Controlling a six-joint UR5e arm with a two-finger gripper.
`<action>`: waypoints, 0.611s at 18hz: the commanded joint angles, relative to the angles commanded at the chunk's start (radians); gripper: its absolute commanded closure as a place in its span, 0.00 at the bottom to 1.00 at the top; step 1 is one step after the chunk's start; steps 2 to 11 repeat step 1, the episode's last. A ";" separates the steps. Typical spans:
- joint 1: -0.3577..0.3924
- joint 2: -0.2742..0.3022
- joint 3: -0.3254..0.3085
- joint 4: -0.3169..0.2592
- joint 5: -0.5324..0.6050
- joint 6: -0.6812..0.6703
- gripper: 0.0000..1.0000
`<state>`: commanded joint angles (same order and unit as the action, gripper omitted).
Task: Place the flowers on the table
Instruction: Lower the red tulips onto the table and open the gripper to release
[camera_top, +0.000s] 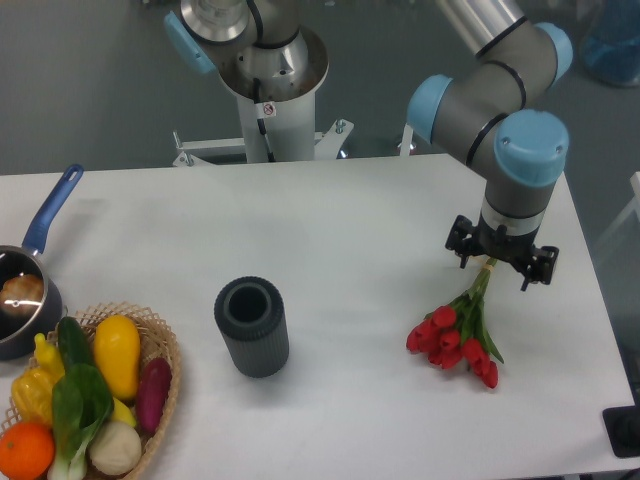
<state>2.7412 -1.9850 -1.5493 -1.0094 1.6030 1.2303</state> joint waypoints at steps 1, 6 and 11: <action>0.000 0.000 -0.002 0.002 0.002 -0.002 0.00; 0.000 0.000 -0.002 0.002 0.002 -0.002 0.00; 0.000 0.000 -0.002 0.002 0.002 -0.002 0.00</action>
